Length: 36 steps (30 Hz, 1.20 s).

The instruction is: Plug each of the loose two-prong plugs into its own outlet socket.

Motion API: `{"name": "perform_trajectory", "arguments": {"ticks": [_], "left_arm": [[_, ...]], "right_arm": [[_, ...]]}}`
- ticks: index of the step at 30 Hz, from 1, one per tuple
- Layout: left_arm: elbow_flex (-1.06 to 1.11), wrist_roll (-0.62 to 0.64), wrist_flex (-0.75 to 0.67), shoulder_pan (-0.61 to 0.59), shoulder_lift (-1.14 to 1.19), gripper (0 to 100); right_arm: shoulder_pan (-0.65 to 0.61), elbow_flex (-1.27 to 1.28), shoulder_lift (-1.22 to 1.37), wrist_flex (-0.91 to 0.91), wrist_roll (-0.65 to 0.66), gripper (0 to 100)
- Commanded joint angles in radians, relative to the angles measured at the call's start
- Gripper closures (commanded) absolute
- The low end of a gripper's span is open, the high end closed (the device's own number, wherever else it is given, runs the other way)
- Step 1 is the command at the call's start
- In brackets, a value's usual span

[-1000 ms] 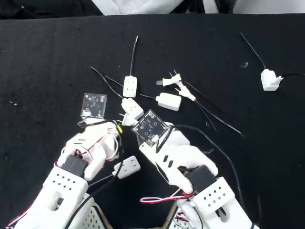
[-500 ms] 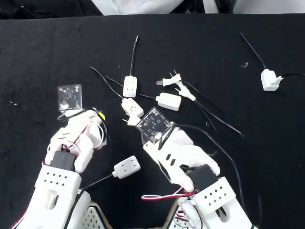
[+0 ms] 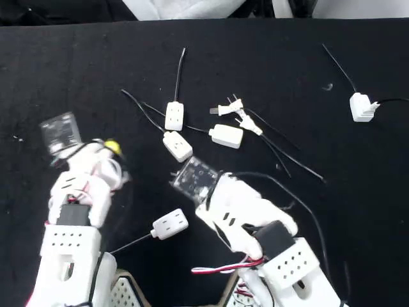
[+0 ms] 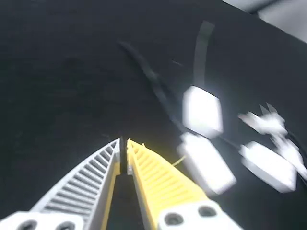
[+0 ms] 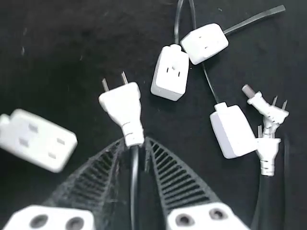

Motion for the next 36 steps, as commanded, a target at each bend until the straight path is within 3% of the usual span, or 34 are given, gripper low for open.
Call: {"name": "perform_trajectory", "arguments": {"ticks": [1, 7, 12, 21, 32, 36], "left_arm": [[0.027, 0.011, -0.098, -0.168, -0.012, 97], [0.120, 0.040, -0.281, -0.331, -0.012, 97], [0.183, 0.091, -0.387, -0.328, -0.012, 97], [0.194, 0.087, -0.387, -0.271, -0.011, 97], [0.194, 0.023, -0.387, -0.219, -0.012, 97], [0.194, 0.023, -0.387, -0.219, -0.011, 97]], "right_arm": [[0.009, -0.120, -0.015, 0.146, 0.114, 98.8], [0.009, -0.208, -0.019, 0.267, 0.213, 98.8], [0.009, -0.255, -0.013, 0.328, 0.284, 98.8], [0.012, -0.343, 0.177, 0.396, 0.413, 98.8], [0.077, -0.409, 0.354, 0.336, 0.249, 98.8], [0.107, -0.302, 0.348, 0.252, 0.186, 98.8]]}}
